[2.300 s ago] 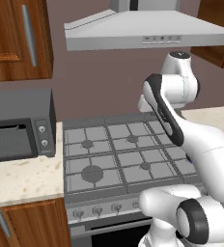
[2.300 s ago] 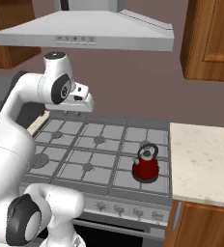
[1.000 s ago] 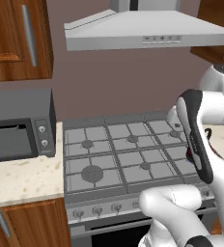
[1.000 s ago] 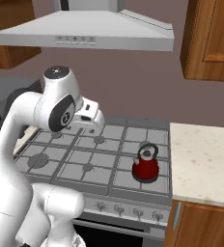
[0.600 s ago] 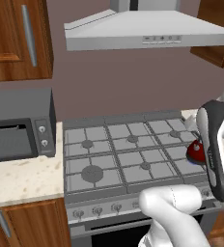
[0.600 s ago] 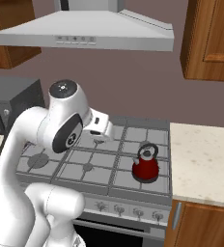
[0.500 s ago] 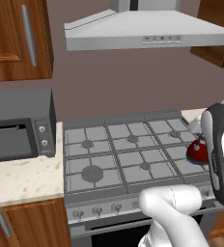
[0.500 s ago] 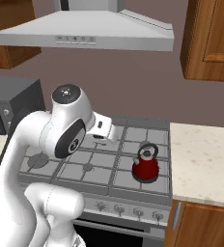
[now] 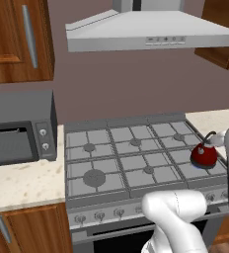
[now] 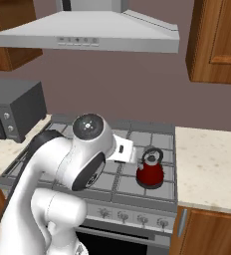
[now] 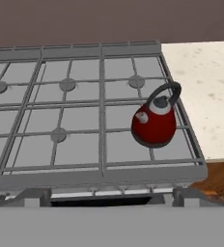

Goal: The kettle is done boiling. Turn off the stove, then wait for 300 timesteps before moving the kettle to the dining table.

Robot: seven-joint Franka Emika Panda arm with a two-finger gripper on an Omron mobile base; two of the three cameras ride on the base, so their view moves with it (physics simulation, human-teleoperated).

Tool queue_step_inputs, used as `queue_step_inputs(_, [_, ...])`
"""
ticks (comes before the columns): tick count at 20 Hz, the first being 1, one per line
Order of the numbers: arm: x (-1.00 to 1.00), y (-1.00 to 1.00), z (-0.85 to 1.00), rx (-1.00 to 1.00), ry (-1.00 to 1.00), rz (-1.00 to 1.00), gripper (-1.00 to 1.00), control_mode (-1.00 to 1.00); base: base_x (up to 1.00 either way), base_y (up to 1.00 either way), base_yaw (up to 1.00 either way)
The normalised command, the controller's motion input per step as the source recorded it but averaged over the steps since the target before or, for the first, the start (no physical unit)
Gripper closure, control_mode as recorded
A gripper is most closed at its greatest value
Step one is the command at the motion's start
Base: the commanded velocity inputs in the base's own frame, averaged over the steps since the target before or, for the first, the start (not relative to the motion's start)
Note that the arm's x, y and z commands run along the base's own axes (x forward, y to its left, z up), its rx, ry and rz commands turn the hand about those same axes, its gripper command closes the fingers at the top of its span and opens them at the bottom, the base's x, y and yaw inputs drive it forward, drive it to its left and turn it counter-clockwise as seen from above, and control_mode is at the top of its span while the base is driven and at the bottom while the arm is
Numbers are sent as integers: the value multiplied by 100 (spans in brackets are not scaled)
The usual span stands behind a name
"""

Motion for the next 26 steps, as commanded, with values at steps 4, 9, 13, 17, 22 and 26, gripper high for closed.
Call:
queue_step_inputs(4, [-14,-45,-29,0,-10,2,-100,-100,0,0,0])
queue_step_inputs(9, [-17,-43,-27,0,-12,1,-100,-100,0,0,0])
queue_step_inputs(13, [-20,-38,-23,0,-15,1,-100,-100,0,0,0])
queue_step_inputs(17, [-13,-28,-27,-1,-15,0,-100,-100,0,0,0])
queue_step_inputs(22, [-12,-23,-35,0,-3,0,-100,-100,0,0,0])
queue_step_inputs(26, [-16,-16,-44,-1,-3,0,-100,-100,0,0,0])
